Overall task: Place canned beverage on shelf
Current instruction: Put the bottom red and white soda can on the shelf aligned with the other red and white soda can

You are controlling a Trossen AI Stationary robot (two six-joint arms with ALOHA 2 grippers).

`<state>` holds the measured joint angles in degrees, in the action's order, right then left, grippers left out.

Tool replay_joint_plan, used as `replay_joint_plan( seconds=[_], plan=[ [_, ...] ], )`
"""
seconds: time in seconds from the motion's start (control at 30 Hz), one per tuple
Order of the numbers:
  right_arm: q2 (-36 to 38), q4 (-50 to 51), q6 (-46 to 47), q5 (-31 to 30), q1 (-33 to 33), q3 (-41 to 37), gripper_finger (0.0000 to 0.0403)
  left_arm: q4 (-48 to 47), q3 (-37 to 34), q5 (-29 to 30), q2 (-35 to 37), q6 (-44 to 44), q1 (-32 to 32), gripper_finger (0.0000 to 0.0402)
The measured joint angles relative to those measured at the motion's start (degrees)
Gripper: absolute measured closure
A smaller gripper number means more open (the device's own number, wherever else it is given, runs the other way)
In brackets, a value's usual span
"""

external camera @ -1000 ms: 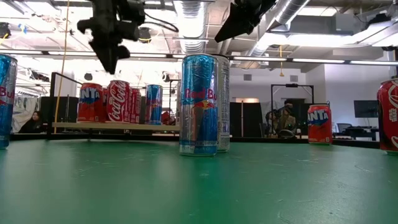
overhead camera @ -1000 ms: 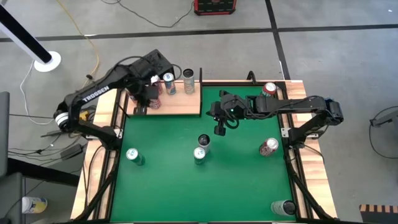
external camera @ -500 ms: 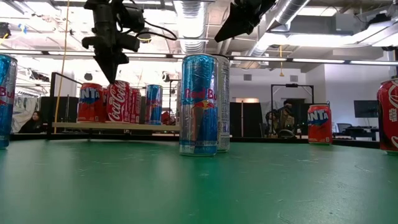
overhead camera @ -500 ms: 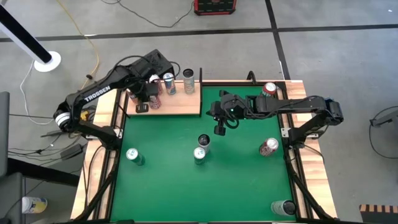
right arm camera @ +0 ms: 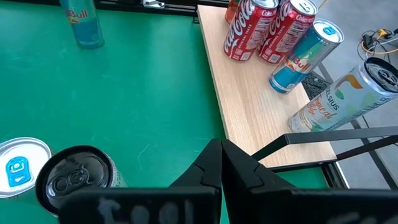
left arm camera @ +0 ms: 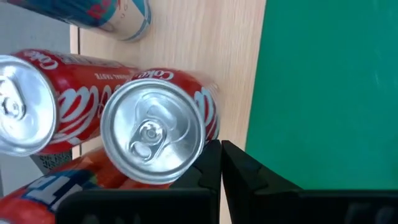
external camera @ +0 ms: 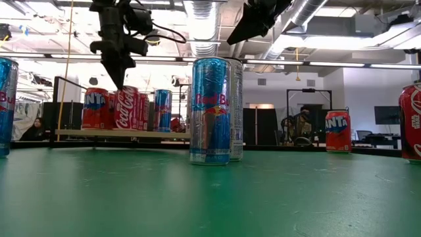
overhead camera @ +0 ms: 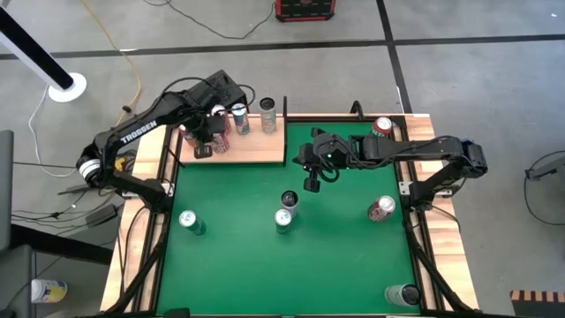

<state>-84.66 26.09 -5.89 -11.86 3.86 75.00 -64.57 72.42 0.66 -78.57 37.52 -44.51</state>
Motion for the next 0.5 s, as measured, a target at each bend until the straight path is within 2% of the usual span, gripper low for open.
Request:
replay_joint_plan(
  seconds=[0.2,0.5],
  plan=[
    [0.00,0.22,0.88,0.02,-0.07,0.00,0.0378,-1.46,0.00,1.60,-2.74,-0.45,0.06,0.0401],
    [0.00,0.46,0.90,0.04,-0.07,0.00,0.0378,-0.42,0.00,3.17,-2.86,-0.50,0.15,0.0401]
  ],
)
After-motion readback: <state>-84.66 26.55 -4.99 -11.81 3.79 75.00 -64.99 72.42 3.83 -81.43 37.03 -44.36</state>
